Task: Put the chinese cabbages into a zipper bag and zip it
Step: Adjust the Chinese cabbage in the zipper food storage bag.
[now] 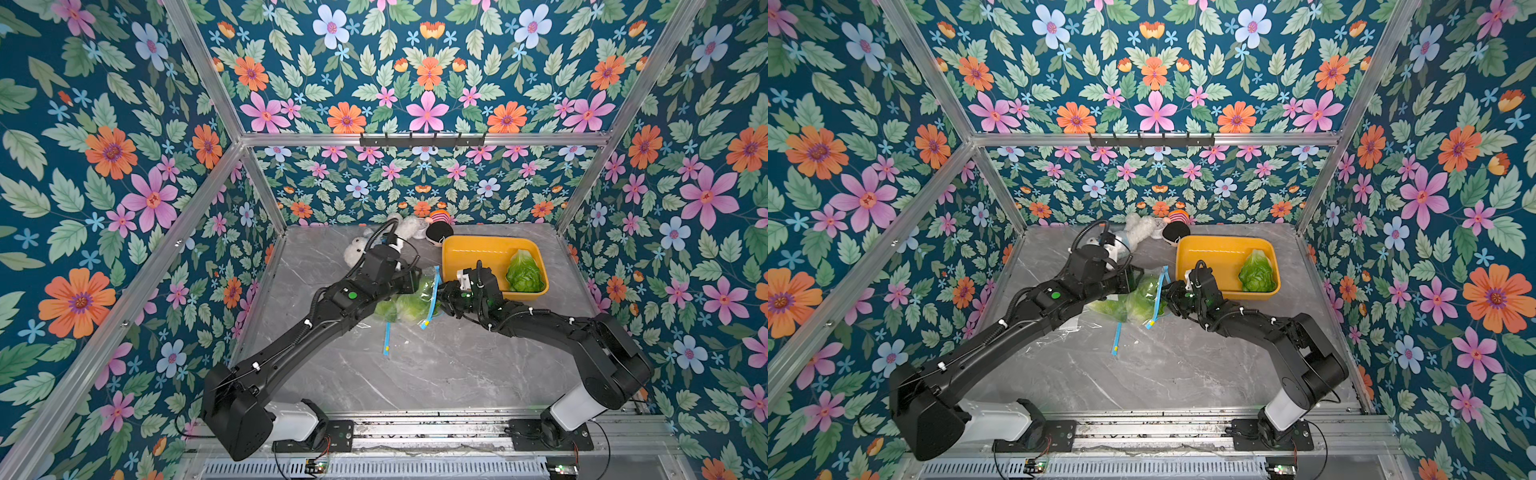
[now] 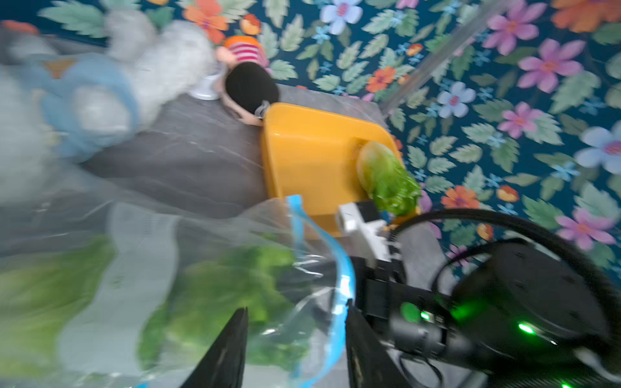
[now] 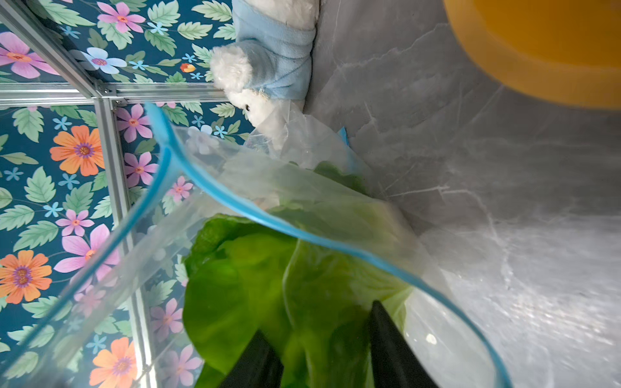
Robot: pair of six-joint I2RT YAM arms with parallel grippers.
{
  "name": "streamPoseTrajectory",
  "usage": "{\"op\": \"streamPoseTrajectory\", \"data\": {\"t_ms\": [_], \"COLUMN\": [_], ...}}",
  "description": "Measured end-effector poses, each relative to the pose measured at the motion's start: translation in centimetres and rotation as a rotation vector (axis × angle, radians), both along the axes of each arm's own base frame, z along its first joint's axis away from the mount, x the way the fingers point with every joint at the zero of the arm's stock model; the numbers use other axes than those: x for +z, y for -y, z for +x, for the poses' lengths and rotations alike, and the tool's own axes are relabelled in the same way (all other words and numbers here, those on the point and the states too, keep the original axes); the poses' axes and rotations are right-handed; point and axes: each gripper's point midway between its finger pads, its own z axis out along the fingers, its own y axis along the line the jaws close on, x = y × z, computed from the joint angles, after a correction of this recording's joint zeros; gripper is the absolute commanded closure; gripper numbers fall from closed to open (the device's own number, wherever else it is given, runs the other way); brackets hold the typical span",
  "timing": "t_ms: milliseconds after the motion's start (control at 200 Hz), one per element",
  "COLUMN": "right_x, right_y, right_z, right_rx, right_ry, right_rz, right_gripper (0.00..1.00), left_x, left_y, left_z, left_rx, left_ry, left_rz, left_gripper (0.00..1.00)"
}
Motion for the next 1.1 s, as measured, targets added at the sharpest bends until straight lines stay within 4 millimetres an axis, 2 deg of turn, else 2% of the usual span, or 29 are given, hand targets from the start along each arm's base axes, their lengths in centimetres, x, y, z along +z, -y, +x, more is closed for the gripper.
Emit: {"op": "streamPoseTrajectory", "data": {"t_ms": [90, 220, 310, 405, 530, 635, 740, 795, 965, 1100], "right_x": [-0.3, -1.2, -1.5, -1.9, -3.3, -3.7, -2.4, -1.4, -0.6, 0.0], "right_y": [0.3, 0.9, 0.5, 0.3, 0.4, 1.2, 1.7, 1.7, 2.1, 2.2], "right_z": [0.1, 0.3, 0.4, 0.2, 0.1, -0.2, -0.4, -0.3, -0.2, 0.3], "right_rx": [0.003, -0.005, 0.017, 0.035, 0.046, 0.035, 0.019, 0.009, -0.036, -0.071], "right_ry": [0.003, -0.018, -0.015, -0.023, -0.047, -0.047, -0.019, 0.017, 0.039, 0.06], "right_rz": [-0.02, -0.039, -0.04, -0.039, -0.048, -0.034, -0.01, 0.016, 0.065, 0.106], "right_gripper": [0.55, 0.64, 0.67, 0.72, 0.88, 0.93, 0.96, 0.98, 1.0, 1.0], "left_x": [-1.1, -3.2, -4.8, -6.2, -7.5, -7.8, -9.6, -11.0, -14.0, -15.3], "left_y": [-1.8, -1.8, -2.2, -2.8, -4.2, -6.8, -10.9, -12.1, -12.5, -12.4], "left_z": [1.1, 3.0, 4.7, 5.5, 5.2, 5.3, 5.9, 5.8, 5.2, 4.6], "left_rx": [0.046, 0.047, 0.072, 0.086, 0.113, 0.17, 0.276, 0.303, 0.293, 0.292], "left_ry": [-0.015, -0.06, -0.092, -0.114, -0.137, -0.14, -0.167, -0.199, -0.259, -0.285], "left_rz": [0.005, -0.001, 0.014, 0.014, 0.025, 0.028, 0.05, 0.061, 0.059, 0.039], "left_gripper": [0.49, 0.49, 0.5, 0.48, 0.45, 0.43, 0.43, 0.43, 0.44, 0.44]}}
